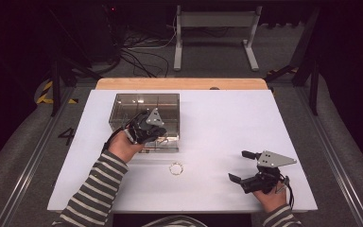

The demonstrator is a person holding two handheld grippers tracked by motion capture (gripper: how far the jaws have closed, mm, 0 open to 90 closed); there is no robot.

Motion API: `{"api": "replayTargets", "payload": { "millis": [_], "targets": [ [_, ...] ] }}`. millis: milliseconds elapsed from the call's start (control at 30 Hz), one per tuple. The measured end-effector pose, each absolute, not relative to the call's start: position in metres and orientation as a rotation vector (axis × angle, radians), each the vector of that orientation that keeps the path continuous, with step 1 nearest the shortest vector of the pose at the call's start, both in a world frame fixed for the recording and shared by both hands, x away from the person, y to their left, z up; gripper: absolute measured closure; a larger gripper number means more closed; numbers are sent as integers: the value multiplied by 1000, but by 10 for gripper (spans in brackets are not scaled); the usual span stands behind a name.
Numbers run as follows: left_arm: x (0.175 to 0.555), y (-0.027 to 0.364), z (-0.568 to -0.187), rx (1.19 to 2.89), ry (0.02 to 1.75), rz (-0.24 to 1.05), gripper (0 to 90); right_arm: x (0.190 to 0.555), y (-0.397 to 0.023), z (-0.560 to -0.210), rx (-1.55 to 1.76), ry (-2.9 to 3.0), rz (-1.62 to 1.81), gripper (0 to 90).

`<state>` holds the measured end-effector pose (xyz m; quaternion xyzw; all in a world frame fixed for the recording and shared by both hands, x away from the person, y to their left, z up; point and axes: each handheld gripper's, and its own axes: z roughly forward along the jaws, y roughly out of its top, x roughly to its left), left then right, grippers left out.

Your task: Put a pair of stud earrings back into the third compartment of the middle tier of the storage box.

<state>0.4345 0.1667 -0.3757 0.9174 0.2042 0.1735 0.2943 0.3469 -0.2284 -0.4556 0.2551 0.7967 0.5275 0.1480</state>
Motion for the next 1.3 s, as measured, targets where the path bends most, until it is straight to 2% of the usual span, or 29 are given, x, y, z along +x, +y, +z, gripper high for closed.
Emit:
{"api": "replayTargets", "payload": {
  "millis": [267, 1000, 1133, 1300],
  "targets": [
    [435, 166, -376, 2438, 552, 474, 878, 347, -228, -456, 733, 2293, 1516, 15],
    [430, 158, -378, 2454, 497, 394, 867, 347, -228, -456, 732, 2294, 1516, 15],
    [431, 156, -380, 2466, 485, 347, 807, 347, -228, -456, 733, 2294, 1513, 15],
    [430, 156, -379, 2456, 476, 344, 795, 347, -228, -456, 733, 2292, 1514, 15]
  ]
}}
